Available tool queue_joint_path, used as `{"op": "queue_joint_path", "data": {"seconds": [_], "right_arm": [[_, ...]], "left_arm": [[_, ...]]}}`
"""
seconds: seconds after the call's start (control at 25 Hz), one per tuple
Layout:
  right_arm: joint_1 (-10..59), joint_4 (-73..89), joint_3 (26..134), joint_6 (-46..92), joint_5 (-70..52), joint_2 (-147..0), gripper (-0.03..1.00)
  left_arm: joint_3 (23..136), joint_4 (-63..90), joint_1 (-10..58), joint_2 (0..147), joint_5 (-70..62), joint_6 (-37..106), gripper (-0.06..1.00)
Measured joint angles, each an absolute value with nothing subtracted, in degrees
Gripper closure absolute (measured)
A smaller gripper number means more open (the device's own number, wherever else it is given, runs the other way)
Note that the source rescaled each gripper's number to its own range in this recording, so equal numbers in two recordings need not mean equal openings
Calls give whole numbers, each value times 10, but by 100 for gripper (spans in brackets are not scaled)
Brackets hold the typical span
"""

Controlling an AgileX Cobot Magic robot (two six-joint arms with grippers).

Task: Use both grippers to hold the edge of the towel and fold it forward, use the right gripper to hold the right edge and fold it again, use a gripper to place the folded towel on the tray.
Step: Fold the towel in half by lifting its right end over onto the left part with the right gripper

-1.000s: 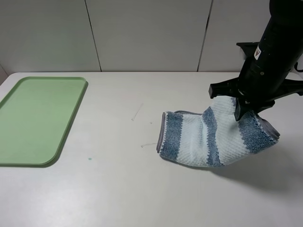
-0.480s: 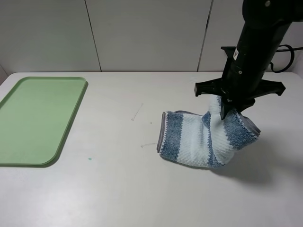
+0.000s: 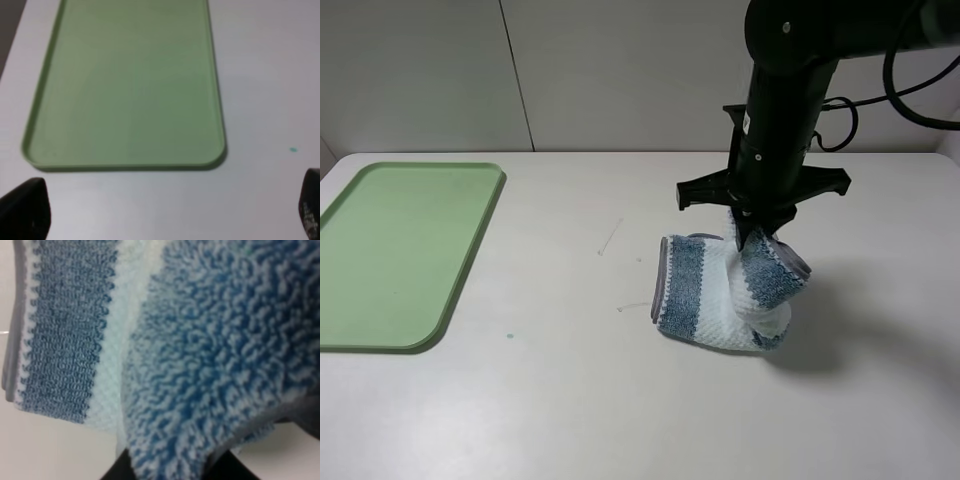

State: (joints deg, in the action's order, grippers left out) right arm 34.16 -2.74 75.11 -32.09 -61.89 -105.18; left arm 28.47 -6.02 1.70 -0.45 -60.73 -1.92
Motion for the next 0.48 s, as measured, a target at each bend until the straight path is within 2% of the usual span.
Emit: {"op": "queue_joint_path", "data": {"seconds": [0.28, 0.32, 0.36, 0.44, 0.48], "right_arm": [[342, -24, 752, -323, -616, -1056, 83], [342, -22, 752, -323, -614, -1056, 76], [342, -17, 752, -324, -612, -1056, 61], [342, -4, 752, -320, -608, -1056, 22], [342, 0, 752, -311, -605, -1056, 12]], "left_arm": [[285, -90, 17, -4, -604, -19, -6], [285, -92, 17, -4, -603, -19, -6], [285, -94, 17, -4, -602, -19, -6], [285, -95, 17, -4, -600, -19, -6], [285, -95, 17, -4, -599, -19, -6]]}}
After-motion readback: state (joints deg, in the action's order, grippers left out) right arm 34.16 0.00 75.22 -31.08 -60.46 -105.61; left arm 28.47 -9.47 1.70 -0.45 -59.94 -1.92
